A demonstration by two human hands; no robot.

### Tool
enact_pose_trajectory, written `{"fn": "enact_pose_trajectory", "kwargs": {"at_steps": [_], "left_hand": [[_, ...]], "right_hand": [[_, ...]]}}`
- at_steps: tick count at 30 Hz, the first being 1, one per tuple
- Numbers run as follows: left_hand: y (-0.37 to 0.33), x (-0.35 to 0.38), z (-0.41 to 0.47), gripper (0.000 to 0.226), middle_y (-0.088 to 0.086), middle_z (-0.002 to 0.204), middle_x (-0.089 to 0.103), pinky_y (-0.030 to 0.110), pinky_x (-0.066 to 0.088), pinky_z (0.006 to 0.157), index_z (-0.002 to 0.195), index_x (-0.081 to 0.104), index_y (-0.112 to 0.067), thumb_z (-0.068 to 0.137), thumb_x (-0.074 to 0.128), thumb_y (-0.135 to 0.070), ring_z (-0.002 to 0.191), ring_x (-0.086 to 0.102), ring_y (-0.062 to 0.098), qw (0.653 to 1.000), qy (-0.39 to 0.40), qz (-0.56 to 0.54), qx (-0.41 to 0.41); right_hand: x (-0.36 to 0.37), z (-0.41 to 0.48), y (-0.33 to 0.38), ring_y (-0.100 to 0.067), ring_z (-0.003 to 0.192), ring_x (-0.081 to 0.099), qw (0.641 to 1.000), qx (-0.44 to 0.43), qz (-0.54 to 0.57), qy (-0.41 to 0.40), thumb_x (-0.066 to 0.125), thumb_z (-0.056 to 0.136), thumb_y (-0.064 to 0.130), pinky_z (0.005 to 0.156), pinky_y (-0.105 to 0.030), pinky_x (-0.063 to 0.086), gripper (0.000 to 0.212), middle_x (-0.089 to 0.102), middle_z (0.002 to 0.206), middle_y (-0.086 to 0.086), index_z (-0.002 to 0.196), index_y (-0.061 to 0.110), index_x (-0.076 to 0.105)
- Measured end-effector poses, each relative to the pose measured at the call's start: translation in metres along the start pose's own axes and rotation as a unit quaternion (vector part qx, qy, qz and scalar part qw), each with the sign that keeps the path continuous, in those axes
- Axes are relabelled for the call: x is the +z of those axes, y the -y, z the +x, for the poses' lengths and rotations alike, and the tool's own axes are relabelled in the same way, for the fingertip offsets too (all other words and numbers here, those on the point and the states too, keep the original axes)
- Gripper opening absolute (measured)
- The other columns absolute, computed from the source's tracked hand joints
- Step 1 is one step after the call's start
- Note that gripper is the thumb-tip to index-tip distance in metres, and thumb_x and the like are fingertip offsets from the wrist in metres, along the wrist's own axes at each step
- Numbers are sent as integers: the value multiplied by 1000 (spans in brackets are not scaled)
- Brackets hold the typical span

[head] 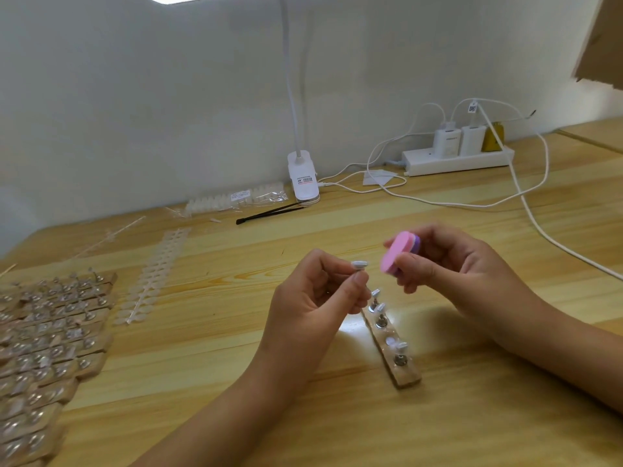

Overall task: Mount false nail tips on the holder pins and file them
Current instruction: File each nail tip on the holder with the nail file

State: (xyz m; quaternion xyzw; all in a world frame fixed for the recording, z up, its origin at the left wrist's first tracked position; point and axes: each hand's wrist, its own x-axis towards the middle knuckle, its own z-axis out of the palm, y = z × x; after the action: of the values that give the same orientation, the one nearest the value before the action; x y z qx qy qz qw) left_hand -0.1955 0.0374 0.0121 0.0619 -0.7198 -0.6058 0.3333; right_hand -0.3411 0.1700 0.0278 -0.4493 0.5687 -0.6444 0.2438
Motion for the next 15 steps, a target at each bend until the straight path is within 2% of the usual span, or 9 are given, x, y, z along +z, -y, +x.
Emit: {"fn": "enact_pose_trajectory", "kwargs": {"at_steps": [3, 7, 9, 12, 15], "left_hand": [[-1, 1, 0, 8, -3, 77, 72, 17, 53, 67, 88, 64, -16, 83, 68, -22, 72, 69, 7, 1000, 7, 17, 11], [0, 3, -2, 6, -6, 84, 74, 22, 56, 69, 89, 65, -24, 88, 71, -23, 76, 71, 9, 995, 30, 85, 45], [0, 4, -3, 8, -6, 83, 73, 26, 57, 70, 88, 65, -29, 87, 71, -24, 76, 71, 11, 992, 33, 105, 55], [1, 4, -3, 16, -3, 85, 73, 27, 58, 71, 86, 64, -30, 87, 70, -15, 77, 72, 12, 991, 27, 116, 54], [1, 3, -3, 17, -3, 84, 73, 26, 57, 70, 85, 63, -31, 87, 68, -15, 76, 71, 11, 992, 16, 114, 48]], "right_hand": [[3, -2, 1, -9, 69, 65, 998, 43, 9, 55, 68, 78, 27, 64, -19, 54, 26, 73, 79, -2, 94, 7, 70], [4, -2, 1, -8, 73, 66, 996, 52, 9, 69, 72, 79, 35, 68, -20, 54, 14, 73, 83, -2, 84, 22, 74], [2, -2, 1, -8, 75, 67, 996, 47, 7, 70, 73, 79, 35, 70, -19, 53, 11, 73, 86, -1, 86, 27, 76], [-2, 1, -2, -8, 75, 67, 994, 60, 75, 44, 81, 76, 33, 69, -19, 54, 23, 72, 85, 0, 98, 27, 75], [-2, -1, -1, -10, 69, 68, 987, 82, 112, 79, 81, 75, 30, 66, -20, 54, 22, 71, 82, -2, 94, 25, 71]]}}
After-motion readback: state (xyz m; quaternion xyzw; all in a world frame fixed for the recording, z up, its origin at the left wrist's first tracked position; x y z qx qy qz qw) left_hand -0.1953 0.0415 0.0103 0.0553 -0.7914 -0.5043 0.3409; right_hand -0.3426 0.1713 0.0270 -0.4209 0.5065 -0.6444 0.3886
